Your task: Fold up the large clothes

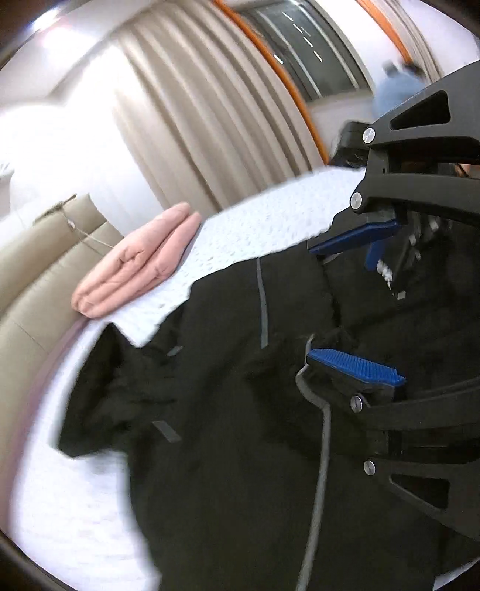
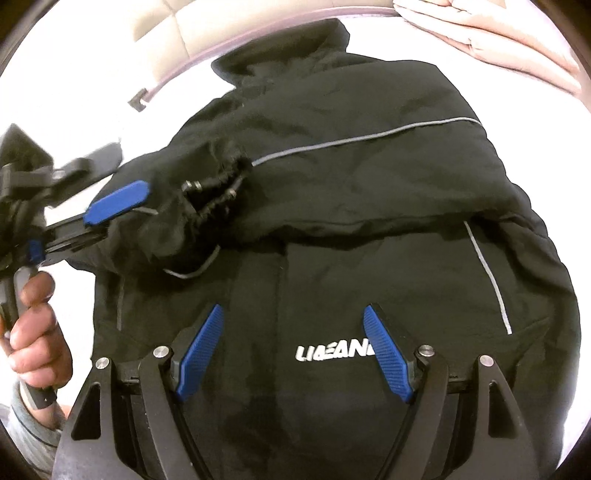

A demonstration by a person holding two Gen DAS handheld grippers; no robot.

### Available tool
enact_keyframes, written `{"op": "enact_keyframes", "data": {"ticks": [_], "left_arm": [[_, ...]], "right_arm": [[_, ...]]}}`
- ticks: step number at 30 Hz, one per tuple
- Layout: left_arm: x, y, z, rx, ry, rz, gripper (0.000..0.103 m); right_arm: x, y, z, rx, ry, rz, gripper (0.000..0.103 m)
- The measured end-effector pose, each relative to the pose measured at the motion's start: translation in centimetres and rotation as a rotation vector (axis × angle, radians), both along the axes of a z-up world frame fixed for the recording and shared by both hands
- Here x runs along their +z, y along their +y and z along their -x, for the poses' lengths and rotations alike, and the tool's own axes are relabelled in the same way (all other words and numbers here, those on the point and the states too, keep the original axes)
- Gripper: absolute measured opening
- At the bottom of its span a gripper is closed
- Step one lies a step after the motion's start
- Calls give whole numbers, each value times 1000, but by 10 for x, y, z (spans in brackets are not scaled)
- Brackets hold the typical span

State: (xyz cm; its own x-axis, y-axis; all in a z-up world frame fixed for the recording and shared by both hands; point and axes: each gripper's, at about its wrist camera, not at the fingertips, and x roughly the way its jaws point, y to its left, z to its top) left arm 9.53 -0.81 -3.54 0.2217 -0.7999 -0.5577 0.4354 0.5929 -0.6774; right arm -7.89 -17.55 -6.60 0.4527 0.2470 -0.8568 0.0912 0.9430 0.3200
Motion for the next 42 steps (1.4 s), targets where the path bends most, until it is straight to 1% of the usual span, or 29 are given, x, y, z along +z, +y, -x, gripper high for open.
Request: {"op": "enact_keyframes", "data": {"ticks": [2,3,5,7,8,10,12,14,16,17,18,19,20,21,22,24,25,27,28,30,31,34,35,36,37,39,40,41,42], "left_arm": [[20,9,7,38,-105,-79,55],[27,15,7,65,-141,-115,55],[34,29,7,115,-181,-155,56],[33,44,1,170,-176,-189,56],[30,50,-4,197,-163,-196,56],[24,66,-12,255,-127,-195,56],[17,80,-20,304,-99,-174,56],[14,92,-23,346,-109,-145,56],[13,96,-28,361,-118,-154,56],[14,96,-29,361,-119,-162,56],[13,95,-30,363,-121,-172,56],[12,95,-30,366,-121,-181,56],[12,94,-31,371,-123,-195,56],[10,94,-31,374,-127,-212,56],[9,91,-33,376,-130,-224,56],[8,90,-33,376,-144,-243,55],[8,90,-33,372,-152,-250,55],[8,89,-31,364,-156,-258,55],[7,87,-31,357,-155,-262,56],[2,78,-32,336,-153,-293,55],[-1,75,-32,328,-153,-308,56],[-23,57,-36,287,-130,-402,55],[-30,52,-37,271,-123,-435,55],[-40,43,-38,247,-130,-494,55],[-47,36,-38,234,-144,-550,55],[-57,22,-35,205,-190,-670,55],[-60,17,-33,196,-207,-706,55],[-63,12,-32,189,-228,-745,56],[-65,7,-29,184,-248,-775,56]], "right_arm": [[7,0,-4,-19,-15,-39,81],[12,2,-9,-19,-20,-64,81],[22,10,-24,-13,-35,-87,81],[34,21,-42,-3,-60,-91,81],[39,29,-53,3,-71,-89,81],[38,41,-72,-2,-60,-89,81],[26,48,-87,-19,-20,-100,81],[11,53,-96,-36,19,-114,81],[-1,56,-103,-32,35,-148,80],[-5,60,-106,-13,36,-167,68],[-9,65,-109,9,43,-159,61],[-9,70,-109,22,44,-138,54],[-5,75,-108,40,29,-109,41],[4,79,-106,61,-4,-77,36],[12,79,-103,66,-33,-57,35],[41,71,-96,51,-121,6,33],[52,67,-95,41,-149,27,32],[77,49,-93,-4,-215,103,32],[90,36,-94,-34,-243,157,32],[101,7,-97,-90,-262,233,32],[101,-9,-99,-114,-259,253,32],[84,-43,-111,-173,-217,316,32],[70,-54,-117,-179,-183,335,32],[52,-63,-124,-181,-143,330,32],[40,-70,-129,-195,-117,341,32],[7,-86,-134,-229,-38,393,32],[-10,-94,-135,-245,-2,395,31],[-26,-106,-133,-268,43,384,31],[-37,-118,-128,-276,59,335,31]]}}
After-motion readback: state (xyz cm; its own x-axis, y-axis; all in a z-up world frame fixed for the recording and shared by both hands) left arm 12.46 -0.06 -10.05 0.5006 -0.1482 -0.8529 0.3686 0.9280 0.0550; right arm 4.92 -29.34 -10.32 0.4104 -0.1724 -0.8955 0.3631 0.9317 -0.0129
